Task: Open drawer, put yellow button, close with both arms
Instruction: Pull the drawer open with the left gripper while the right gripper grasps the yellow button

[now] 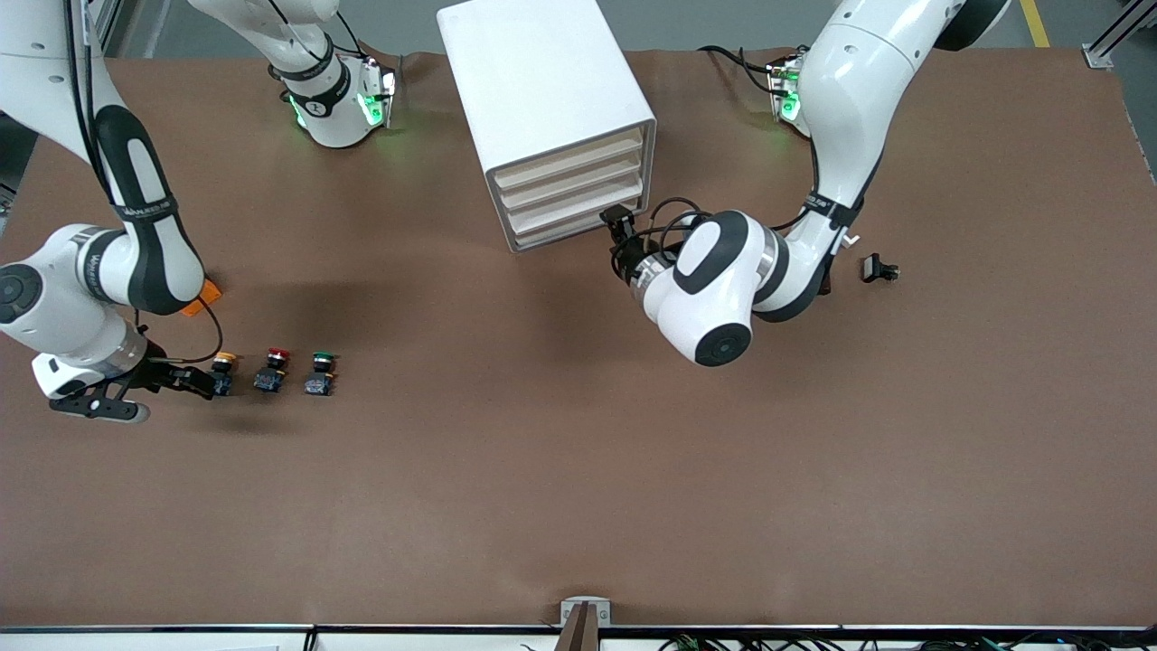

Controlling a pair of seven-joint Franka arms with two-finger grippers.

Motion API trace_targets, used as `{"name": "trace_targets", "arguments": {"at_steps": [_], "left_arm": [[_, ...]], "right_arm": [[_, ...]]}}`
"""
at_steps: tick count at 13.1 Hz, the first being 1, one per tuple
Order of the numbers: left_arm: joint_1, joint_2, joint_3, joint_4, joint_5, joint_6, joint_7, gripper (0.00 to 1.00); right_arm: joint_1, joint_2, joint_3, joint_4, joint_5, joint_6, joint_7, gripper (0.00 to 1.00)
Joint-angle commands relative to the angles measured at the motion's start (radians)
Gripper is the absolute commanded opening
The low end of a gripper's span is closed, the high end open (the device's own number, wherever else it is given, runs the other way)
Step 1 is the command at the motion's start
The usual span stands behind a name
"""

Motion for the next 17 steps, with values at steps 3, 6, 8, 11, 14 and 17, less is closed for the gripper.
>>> {"name": "trace_targets", "arguments": {"at_steps": [3, 6, 8, 11, 14, 17], "left_arm": [[-0.063, 0.004, 0.006, 0.016, -0.019, -0.087, -0.034, 0.69], [-0.084, 0.006, 0.006, 0.016, -0.040, -0.105, -0.037, 0.59], [-0.084, 0.014, 0.006, 0.016, -0.089, -0.105, -0.039, 0.54], [-0.119, 0.020, 0.007, 0.016, -0.118, -0.104, -0.036, 0.50], [-0.141, 0.050, 0.007, 0.016, -0.144, -0.104, -0.039, 0.36], [-0.162, 0.058, 0.009, 0.016, -0.134, -0.102, -0.036, 0.00]], "right_arm": [[-0.034, 0.050, 0.020, -0.013, -0.010, 0.055, -0.043, 1.00], [-0.032, 0.070, 0.021, -0.013, -0.003, 0.066, -0.043, 1.00], [-0.032, 0.078, 0.023, -0.014, -0.003, 0.068, -0.043, 1.00], [-0.031, 0.086, 0.023, -0.025, -0.002, 0.068, -0.043, 1.00], [-0.028, 0.093, 0.024, -0.031, -0.002, 0.066, -0.043, 1.00], [-0.025, 0.095, 0.024, -0.031, -0.002, 0.063, -0.043, 0.90]]}}
